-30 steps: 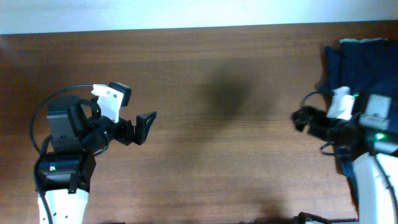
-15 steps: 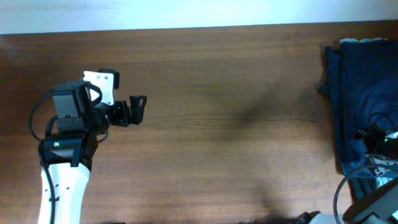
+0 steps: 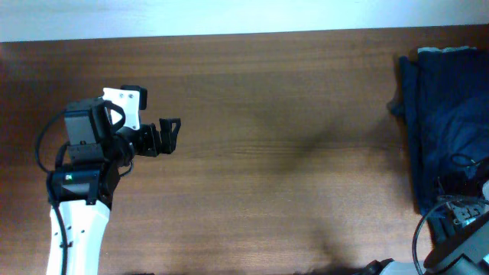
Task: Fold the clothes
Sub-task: 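Reach the right gripper into the clothes pile and grasp the navy shorts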
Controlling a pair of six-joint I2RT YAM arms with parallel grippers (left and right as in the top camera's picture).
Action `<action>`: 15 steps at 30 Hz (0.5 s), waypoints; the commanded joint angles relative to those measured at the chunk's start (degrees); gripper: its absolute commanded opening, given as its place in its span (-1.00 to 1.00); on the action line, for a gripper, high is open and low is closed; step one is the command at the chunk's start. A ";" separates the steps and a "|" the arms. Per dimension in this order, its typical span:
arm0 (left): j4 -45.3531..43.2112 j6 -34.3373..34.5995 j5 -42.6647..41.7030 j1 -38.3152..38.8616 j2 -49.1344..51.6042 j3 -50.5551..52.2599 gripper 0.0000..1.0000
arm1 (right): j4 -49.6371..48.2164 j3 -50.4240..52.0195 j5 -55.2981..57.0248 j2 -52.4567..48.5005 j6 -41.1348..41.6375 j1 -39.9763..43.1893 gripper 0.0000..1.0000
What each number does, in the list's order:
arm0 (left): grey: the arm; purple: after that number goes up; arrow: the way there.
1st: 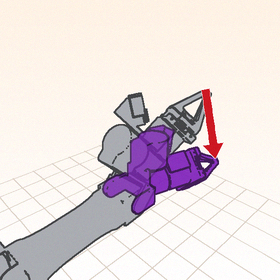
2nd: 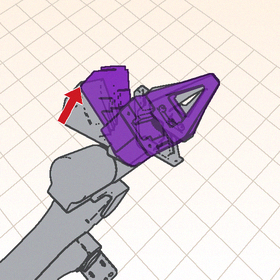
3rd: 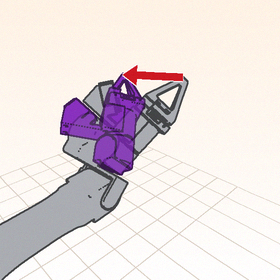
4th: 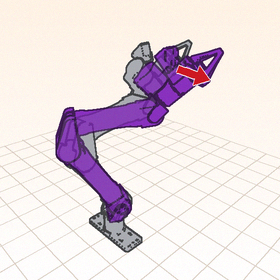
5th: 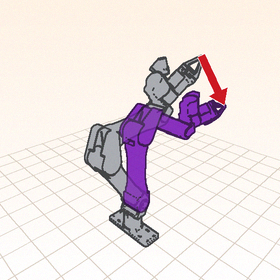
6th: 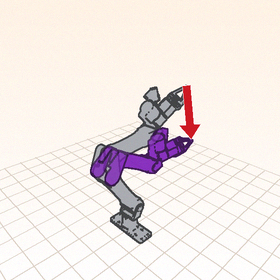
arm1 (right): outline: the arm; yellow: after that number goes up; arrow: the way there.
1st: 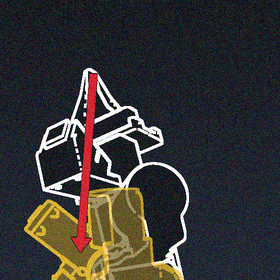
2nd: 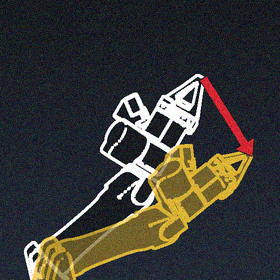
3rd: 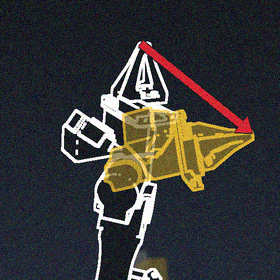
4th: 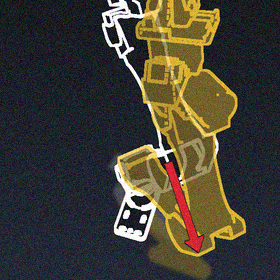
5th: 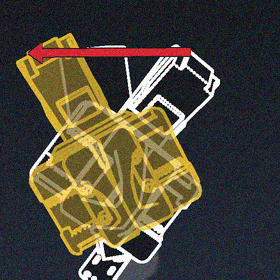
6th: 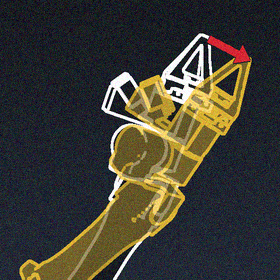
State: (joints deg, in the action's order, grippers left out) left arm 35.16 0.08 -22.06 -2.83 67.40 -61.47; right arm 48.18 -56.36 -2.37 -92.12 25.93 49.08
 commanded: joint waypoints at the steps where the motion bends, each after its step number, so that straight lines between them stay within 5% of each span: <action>1: 0.07 0.35 -0.63 0.17 -0.33 -0.94 0.99 | -0.26 0.85 1.11 -0.20 2.01 -0.70 -0.04; 2: 0.04 0.37 -0.63 0.17 -0.33 -0.94 0.99 | -0.31 0.85 0.87 -0.20 2.01 -0.83 -0.17; 4: 0.04 0.35 -0.63 0.17 -0.33 -0.94 0.99 | -0.24 0.81 -0.94 -0.04 1.95 -1.22 -0.84; 5: 0.04 0.37 -0.66 0.17 -0.33 -0.94 0.99 | -0.39 0.70 -4.02 0.46 0.94 -1.66 -0.92; 10: 0.04 0.37 -0.66 0.17 -0.33 -0.94 0.99 | 1.20 -3.80 -19.56 10.97 -5.20 -8.72 -0.92; 15: 0.02 0.37 -0.66 0.17 -0.33 -0.94 0.98 | 1.09 -6.23 -17.90 23.78 -5.55 -23.47 -0.89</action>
State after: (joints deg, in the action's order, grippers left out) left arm 35.11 0.08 -22.06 -2.83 67.40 -61.47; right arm 49.58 -60.86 -19.70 -74.50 21.80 32.51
